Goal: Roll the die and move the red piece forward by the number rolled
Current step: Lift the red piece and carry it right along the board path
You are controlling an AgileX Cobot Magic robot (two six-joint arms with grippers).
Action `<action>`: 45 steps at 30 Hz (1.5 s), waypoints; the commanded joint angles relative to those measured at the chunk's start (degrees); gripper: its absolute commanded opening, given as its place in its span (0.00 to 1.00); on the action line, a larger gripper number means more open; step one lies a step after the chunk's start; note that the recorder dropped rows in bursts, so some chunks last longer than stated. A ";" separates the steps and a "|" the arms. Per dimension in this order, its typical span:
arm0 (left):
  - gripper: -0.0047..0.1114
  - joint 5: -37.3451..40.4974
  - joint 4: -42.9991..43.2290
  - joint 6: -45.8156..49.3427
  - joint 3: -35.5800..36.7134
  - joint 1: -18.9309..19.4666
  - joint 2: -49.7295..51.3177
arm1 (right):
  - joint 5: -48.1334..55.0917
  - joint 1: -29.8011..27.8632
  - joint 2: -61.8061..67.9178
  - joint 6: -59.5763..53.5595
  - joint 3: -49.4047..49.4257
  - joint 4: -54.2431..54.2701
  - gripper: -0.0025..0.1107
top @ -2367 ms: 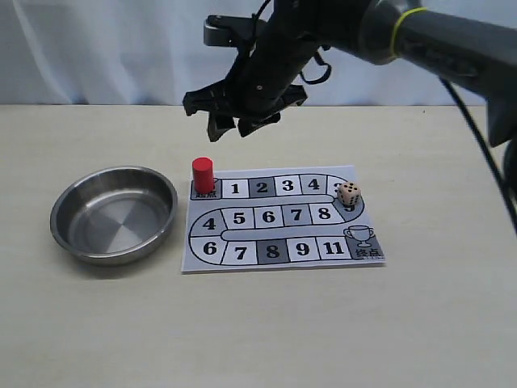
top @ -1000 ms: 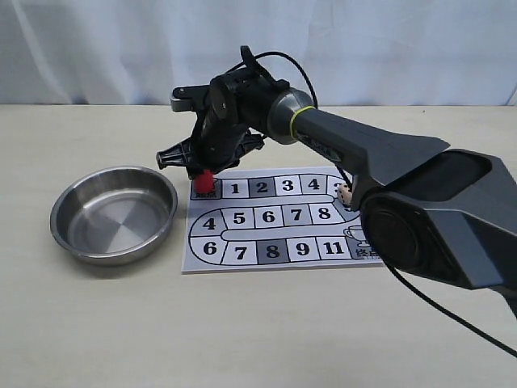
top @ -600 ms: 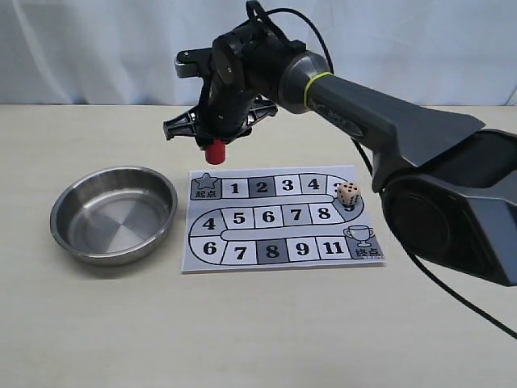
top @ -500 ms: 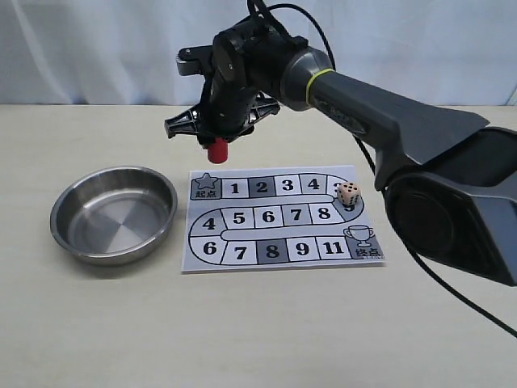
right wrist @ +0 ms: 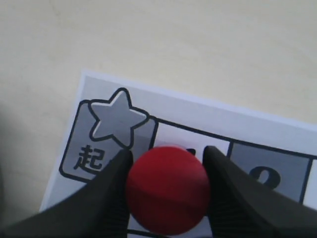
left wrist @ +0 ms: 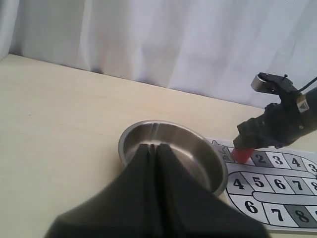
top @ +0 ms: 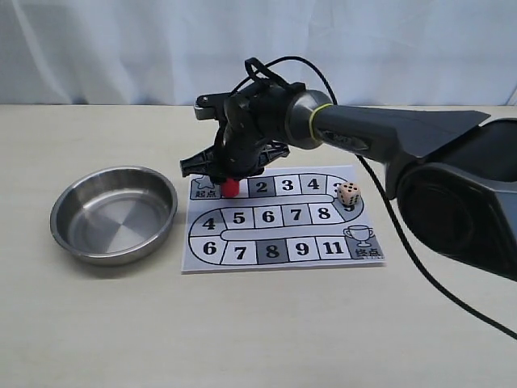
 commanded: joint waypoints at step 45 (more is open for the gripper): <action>0.04 -1.42 0.16 -0.34 0.11 -0.01 -0.34 | -11.48 -10.01 -10.06 5.61 18.81 -5.77 0.06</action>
